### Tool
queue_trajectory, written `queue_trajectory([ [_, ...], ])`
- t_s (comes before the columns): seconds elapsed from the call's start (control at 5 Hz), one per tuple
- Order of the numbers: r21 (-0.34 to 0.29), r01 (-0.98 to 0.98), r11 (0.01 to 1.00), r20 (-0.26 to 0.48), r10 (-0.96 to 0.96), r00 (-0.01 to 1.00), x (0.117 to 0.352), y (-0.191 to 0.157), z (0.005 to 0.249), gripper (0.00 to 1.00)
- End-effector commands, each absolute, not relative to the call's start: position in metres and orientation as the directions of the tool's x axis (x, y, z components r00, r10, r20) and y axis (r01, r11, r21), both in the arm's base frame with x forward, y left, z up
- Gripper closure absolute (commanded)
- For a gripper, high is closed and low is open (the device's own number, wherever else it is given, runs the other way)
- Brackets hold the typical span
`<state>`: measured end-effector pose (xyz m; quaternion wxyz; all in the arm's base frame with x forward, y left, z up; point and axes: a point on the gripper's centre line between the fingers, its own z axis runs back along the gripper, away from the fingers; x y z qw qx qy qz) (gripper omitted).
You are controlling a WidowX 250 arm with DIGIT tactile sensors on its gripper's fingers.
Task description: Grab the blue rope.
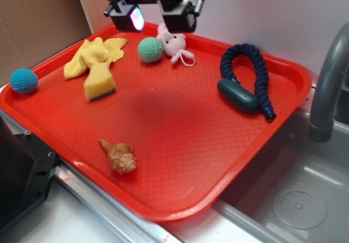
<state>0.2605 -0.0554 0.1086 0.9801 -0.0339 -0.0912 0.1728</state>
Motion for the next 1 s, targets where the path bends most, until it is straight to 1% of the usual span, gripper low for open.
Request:
queue_trajectory([
  [0.0, -0.13, -0.316, 0.94, 0.229, 0.338, 0.913, 0.272, -0.056, 0.129, 0.0],
  [0.2, -0.13, -0.316, 0.94, 0.229, 0.338, 0.913, 0.272, -0.056, 0.129, 0.0],
  [0.4, -0.077, -0.312, 0.947, 0.202, 0.321, 0.925, 0.294, -0.066, 0.109, 0.0],
  [0.6, -0.04, -0.31, 0.95, 0.21, 0.311, 0.927, 0.312, -0.072, 0.101, 0.0],
  [0.8, -0.027, -0.293, 0.956, 0.192, 0.292, 0.937, 0.322, -0.077, 0.088, 0.0],
])
